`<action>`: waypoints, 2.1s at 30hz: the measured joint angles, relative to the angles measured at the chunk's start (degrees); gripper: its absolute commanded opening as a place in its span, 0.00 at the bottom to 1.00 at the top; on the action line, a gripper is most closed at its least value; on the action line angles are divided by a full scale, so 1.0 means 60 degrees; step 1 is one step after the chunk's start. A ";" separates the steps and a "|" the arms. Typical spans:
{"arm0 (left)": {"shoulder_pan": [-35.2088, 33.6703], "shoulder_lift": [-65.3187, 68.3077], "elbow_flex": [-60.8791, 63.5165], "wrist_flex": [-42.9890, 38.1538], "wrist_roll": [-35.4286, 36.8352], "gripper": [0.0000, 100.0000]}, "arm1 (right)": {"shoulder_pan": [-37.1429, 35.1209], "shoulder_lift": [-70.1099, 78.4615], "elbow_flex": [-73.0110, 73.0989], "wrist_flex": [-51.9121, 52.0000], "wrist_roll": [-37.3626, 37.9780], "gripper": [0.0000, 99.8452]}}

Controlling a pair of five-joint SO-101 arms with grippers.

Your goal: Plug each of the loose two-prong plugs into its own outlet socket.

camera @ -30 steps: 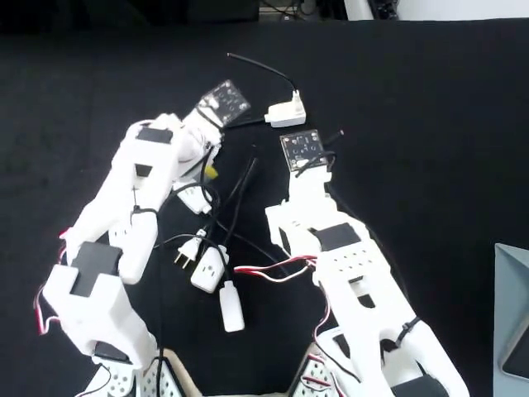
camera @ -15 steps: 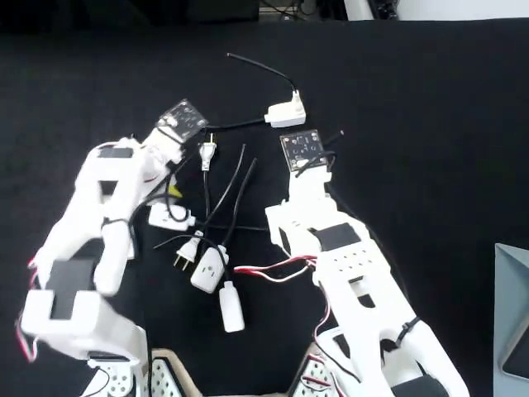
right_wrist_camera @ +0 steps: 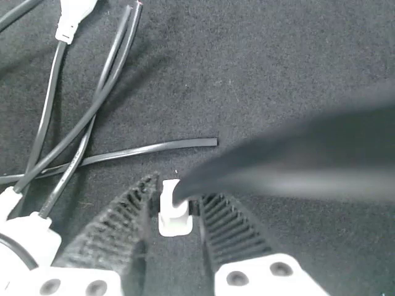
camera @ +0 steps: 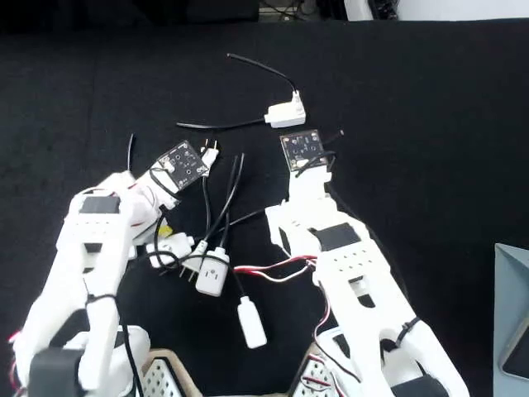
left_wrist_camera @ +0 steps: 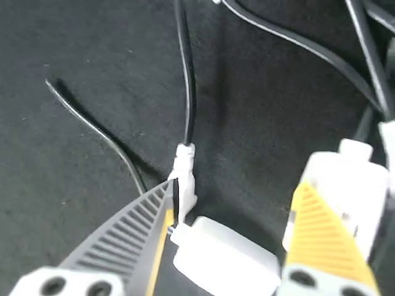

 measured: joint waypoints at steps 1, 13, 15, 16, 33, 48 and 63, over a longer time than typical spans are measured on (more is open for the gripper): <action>0.0103 -0.0220 0.0000 0.0322 0.0000 0.30 | 0.0000 0.0000 0.0000 0.0000 0.0000 0.01; 0.0352 -0.1700 0.0308 0.1538 0.0000 0.30 | 0.0000 0.0000 0.0000 0.0000 0.0000 0.01; 0.0352 -0.1714 0.0425 0.1538 0.0000 0.30 | 0.0000 0.0000 0.0000 0.0000 0.0000 0.01; 0.0352 -0.1714 0.0527 0.1538 0.0000 0.30 | 0.0000 0.0000 0.0000 0.0000 0.0000 0.01; 0.1084 -0.1714 0.1993 0.0264 -0.0029 0.30 | 0.0000 0.0000 0.0000 0.0000 0.0000 0.01; 0.0674 0.2198 0.0029 0.0278 0.0000 0.17 | 0.0000 0.0000 0.0000 0.0000 0.0000 0.01; 0.0073 0.2579 -0.1788 0.1451 0.0059 0.03 | 0.0000 0.0000 0.0000 0.0000 0.0000 0.01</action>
